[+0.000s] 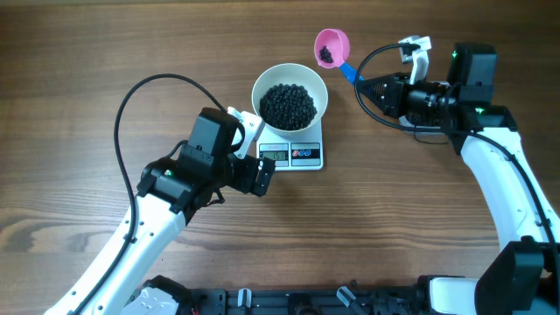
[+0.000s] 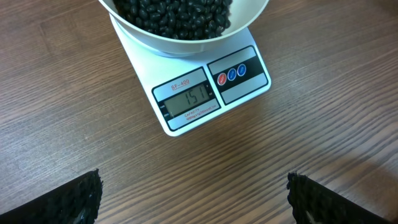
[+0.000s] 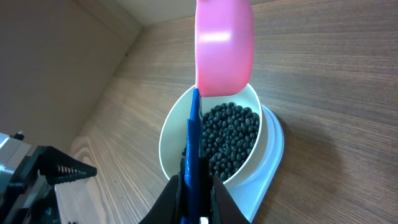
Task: Scoop item into bowl and weigh 150g on scale
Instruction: 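Bring the scoop back left over the bowl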
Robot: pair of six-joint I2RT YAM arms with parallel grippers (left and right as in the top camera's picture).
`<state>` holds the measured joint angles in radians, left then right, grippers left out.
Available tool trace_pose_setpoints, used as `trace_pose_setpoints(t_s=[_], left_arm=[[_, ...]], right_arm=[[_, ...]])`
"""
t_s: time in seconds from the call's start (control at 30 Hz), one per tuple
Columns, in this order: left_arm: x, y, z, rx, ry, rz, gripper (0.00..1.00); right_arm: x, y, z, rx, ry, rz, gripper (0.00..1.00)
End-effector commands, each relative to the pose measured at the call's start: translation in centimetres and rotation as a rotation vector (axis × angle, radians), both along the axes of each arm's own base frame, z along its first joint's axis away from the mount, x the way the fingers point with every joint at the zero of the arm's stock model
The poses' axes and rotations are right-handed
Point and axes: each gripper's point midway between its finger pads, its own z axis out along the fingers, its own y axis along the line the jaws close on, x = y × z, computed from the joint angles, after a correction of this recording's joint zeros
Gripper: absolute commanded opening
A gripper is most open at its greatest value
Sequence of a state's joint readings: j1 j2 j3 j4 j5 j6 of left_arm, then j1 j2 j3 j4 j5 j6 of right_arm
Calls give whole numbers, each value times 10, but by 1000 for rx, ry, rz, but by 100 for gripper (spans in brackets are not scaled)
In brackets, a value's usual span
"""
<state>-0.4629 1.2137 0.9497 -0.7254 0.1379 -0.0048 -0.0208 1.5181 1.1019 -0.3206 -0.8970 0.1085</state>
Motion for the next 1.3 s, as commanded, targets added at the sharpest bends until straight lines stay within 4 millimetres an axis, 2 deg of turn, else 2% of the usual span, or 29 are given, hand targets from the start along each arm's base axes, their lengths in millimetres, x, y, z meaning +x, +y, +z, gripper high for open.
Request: trace_pose_setpoints(t_s=[0.0,0.2,0.47,0.7,0.93,1.27], left_arm=[[4,-2,6,-3,-17,2,100],[4,-2,6,-2,-17,2,100],[4,-2,6,-2,-17,2,100],[4,-2,6,-3,-17,2,100],[4,-2,6,-3,-17,2,100],[4,-2,6,-3,-17,2,100]], right_arm=[[-1,2,21,12,-54,17,4],[0,6,17,-7,-48,12,4],[-4,30,7,-60,-43,35,4],[1,31,-3,-140,-39,-12,4],[-3,35,-9,-171,-54,22,4],[-8,64,-37,-246,-58,115,5]])
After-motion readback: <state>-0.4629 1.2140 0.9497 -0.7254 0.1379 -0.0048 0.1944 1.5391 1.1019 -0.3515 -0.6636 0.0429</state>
